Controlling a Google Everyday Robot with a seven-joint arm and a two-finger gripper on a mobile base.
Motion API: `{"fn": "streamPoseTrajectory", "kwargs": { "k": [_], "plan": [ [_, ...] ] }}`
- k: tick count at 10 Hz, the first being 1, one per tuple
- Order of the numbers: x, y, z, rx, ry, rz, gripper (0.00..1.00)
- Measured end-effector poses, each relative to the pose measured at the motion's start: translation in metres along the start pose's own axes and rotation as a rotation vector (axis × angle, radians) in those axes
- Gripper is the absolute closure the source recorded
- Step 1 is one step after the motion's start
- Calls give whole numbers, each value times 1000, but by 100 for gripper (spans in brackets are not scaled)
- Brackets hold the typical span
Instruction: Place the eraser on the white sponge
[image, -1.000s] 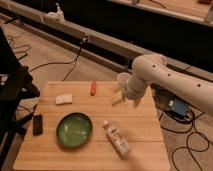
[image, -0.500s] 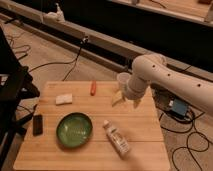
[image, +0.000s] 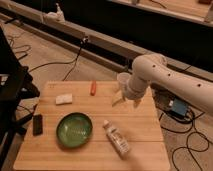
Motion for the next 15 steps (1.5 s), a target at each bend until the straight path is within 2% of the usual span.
{"fn": "streamPoseTrajectory", "kwargs": {
  "k": [2,4,5,6,8,12,13,15],
  "plan": [
    [-37,20,-3,19,-40,-46,27],
    [-85,75,1,23,-87,-153,27],
    [-96,99,7,17,-95,-190,27],
    [-106,133,19,-1,-100,-241,27],
    [-107,172,29,-31,-99,-308,27],
    [-106,171,31,-28,-95,-310,27],
    [-105,177,37,-25,-89,-326,27],
    [-102,209,60,-13,-75,-406,27]
  ]
}}
